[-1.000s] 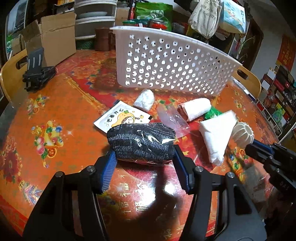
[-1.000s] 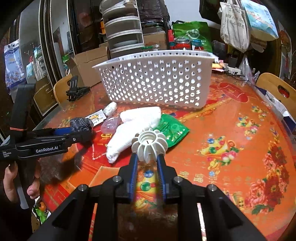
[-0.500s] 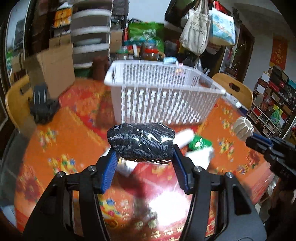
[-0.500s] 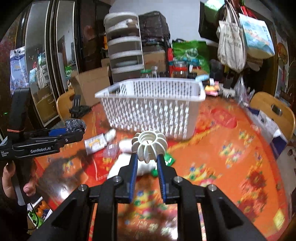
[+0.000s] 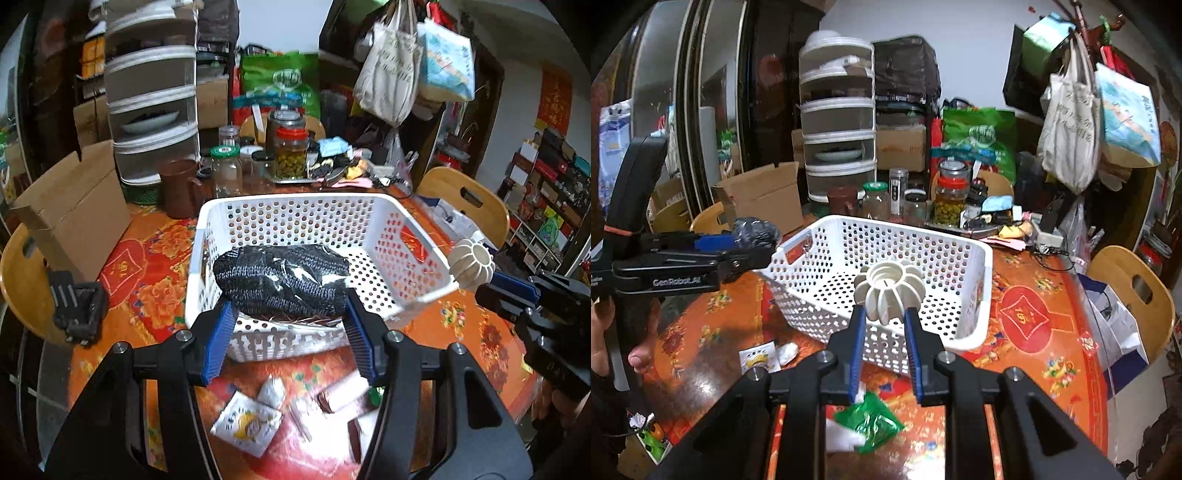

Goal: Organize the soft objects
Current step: 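Carry the black sock bundle and white ribbed ball into the white basket with both tools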

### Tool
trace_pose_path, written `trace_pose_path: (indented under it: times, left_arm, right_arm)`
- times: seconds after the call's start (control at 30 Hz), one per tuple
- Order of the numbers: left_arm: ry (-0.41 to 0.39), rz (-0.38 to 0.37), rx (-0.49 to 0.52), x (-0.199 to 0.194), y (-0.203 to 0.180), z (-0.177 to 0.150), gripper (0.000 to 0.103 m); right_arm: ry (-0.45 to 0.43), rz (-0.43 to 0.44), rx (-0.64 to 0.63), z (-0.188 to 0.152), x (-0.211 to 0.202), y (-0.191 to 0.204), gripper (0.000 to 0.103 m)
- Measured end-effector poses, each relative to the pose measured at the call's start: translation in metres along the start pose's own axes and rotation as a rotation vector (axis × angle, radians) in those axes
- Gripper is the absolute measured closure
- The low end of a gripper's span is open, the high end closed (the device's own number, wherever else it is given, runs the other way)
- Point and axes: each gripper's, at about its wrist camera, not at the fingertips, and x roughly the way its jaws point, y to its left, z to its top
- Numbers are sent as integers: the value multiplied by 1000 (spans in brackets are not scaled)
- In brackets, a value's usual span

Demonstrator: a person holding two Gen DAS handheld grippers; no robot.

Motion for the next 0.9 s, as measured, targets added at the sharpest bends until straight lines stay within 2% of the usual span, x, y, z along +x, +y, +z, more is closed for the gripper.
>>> trace_pose_path:
  times: [0.13,0.3,0.4,0.63,0.67,0.73,0.77,0.8,0.83,0.9]
  left_arm:
    - [121,16,-6,51,1,30,49]
    - [257,49,-13,110,4,37,49]
    - [283,92,-6,126,5,32,49]
    - [300,89,-42,140,16,30,48]
    - [297,83,-45,140,16,29,47]
    - [286,59,-60,138,18,29,33]
    - [274,48,-68,134,18,29,16]
    - [255,45,-73,129,19,29,4]
    - [232,42,-75,123,20,30,3]
    - [191,35,-76,105,21,30,3]
  right_arm:
    - [98,-4,21,18,41,-13,84]
    - [228,1,58,19,93,-26,84]
    - [277,-10,59,18,114,-29,84]
    - [309,-10,74,21,135,-34,84]
    - [317,-4,77,21,137,-34,83]
    - [318,0,111,22,139,-38,81]
    - [310,-9,119,24,138,-39,80]
    - [295,-19,130,25,133,-42,73]
    - [282,-20,137,26,128,-43,57]
    - [245,-3,144,27,114,-45,39]
